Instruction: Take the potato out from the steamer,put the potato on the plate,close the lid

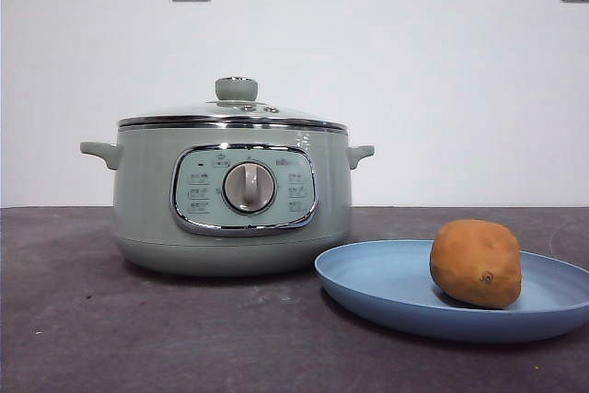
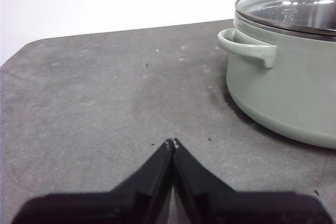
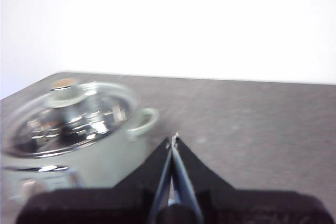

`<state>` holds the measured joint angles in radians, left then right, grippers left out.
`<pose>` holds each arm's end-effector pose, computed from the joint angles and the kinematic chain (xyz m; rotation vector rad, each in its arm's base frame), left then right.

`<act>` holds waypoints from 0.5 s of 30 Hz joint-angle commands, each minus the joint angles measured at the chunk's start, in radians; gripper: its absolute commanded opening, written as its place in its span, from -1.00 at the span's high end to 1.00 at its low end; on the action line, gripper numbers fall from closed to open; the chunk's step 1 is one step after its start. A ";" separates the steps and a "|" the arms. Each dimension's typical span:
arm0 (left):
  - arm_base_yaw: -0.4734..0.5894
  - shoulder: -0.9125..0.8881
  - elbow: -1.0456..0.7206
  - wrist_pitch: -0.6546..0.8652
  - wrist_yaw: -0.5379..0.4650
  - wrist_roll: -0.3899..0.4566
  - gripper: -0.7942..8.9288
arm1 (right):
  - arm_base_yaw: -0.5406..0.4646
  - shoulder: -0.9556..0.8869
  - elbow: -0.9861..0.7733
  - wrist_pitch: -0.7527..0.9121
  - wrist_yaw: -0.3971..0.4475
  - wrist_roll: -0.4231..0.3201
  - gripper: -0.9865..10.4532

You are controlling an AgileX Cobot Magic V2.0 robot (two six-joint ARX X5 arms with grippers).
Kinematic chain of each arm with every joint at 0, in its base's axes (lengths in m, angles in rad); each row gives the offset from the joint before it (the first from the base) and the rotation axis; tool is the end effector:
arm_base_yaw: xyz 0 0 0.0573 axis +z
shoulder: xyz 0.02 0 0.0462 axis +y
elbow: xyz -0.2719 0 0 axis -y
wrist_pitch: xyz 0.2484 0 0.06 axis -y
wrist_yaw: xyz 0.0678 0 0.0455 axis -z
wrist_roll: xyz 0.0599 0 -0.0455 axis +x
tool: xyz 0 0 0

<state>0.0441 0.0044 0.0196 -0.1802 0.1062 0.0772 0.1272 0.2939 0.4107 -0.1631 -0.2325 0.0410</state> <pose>0.1214 -0.0010 0.1475 0.0646 0.1621 -0.0683 0.1227 0.0296 0.2650 0.0430 0.0539 0.3586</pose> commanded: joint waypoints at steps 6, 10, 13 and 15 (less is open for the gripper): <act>0.003 -0.003 -0.017 0.004 -0.002 -0.006 0.84 | -0.083 -0.169 -0.263 0.088 0.030 0.014 0.83; 0.003 -0.003 -0.017 0.004 -0.001 -0.006 0.84 | -0.095 -0.224 -0.323 0.081 0.074 0.018 0.83; 0.003 -0.003 -0.017 0.004 -0.002 -0.006 0.84 | -0.095 -0.262 -0.353 0.078 0.087 0.018 0.83; 0.003 -0.003 -0.017 0.004 -0.001 -0.006 0.84 | -0.095 -0.279 -0.370 0.071 0.091 0.019 0.83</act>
<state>0.0441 0.0044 0.0196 -0.1802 0.1062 0.0772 0.0322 0.0208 0.0566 -0.0944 -0.1455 0.0490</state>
